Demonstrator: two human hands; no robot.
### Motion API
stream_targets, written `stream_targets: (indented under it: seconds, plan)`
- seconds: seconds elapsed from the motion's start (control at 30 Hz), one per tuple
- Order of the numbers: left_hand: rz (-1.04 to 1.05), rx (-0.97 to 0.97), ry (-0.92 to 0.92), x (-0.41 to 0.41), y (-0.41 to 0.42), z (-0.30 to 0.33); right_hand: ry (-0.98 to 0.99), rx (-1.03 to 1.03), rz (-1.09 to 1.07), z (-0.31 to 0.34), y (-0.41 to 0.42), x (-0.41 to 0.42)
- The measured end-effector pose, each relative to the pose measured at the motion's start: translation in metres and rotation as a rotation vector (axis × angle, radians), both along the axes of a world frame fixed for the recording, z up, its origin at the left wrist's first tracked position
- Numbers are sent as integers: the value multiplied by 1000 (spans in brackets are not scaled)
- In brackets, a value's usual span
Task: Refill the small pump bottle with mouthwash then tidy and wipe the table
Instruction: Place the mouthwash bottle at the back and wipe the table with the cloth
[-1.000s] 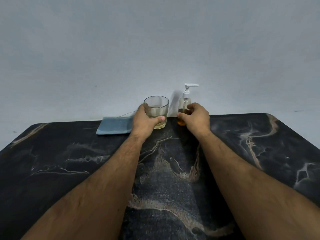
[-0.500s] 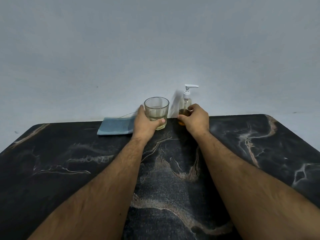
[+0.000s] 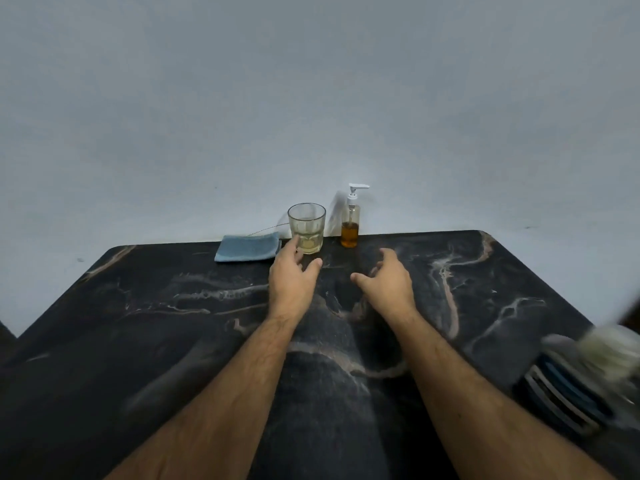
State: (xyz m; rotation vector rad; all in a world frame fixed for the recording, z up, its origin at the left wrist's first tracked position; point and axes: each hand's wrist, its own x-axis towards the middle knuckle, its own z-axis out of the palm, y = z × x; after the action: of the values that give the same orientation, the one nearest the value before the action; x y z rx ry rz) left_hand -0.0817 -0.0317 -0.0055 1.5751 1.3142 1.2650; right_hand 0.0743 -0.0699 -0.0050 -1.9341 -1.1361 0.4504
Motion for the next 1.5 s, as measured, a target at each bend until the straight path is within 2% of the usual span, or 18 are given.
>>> stream_targets:
  seconds: [0.4,0.63,0.8,0.87,0.97,1.1,1.5]
  plan:
    - [-220,-24,13,2,-163,5,-85,194,98,18,-183,-18]
    - [-312,-52,-10,37,-209,-2,-91,445,2,16,-259,7]
    - [-389,-90,-38,76,-224,1,-23,636,-163,9,-299,35]
    - [-420,-95,-24,89,-226,3,14,617,-238,5,-308,50]
    - [-461,-114,-1,101,-226,7,29,454,-299,0,-311,70]
    - [-509,-150,13,110,-224,11,35,280,-197,-6,-300,81]
    - [-558,-182,-10,120,-227,1,18,252,-115,-2,-281,88]
